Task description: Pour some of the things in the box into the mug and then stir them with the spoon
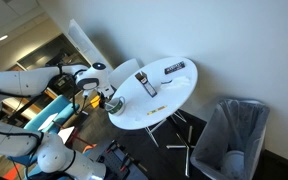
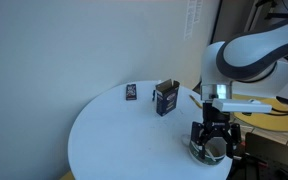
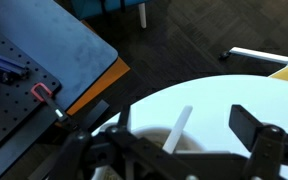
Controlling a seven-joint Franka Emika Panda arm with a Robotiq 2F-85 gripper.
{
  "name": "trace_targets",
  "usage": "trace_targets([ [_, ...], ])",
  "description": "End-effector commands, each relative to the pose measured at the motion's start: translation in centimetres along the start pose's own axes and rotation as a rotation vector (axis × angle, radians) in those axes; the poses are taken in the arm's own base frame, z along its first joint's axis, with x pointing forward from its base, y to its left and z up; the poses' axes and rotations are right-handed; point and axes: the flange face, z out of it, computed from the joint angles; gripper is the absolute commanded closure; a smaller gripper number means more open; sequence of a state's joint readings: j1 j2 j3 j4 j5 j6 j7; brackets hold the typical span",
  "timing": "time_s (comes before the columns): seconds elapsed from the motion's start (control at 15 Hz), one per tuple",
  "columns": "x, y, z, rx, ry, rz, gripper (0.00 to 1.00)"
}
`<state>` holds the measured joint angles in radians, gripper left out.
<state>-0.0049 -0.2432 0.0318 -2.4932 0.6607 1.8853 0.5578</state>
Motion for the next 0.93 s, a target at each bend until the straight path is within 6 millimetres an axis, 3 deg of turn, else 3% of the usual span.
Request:
trace_targets([
  [0.0, 0.6, -0.9, 0.3, -0.003, -0.045, 0.038, 0.26],
  [0.6, 1.1, -1.2, 0.1, 0.000, -0.053, 0.037, 0.95],
  [0.87, 0.6, -1.6, -0.8, 0.012, -0.041, 0.017, 1.00],
])
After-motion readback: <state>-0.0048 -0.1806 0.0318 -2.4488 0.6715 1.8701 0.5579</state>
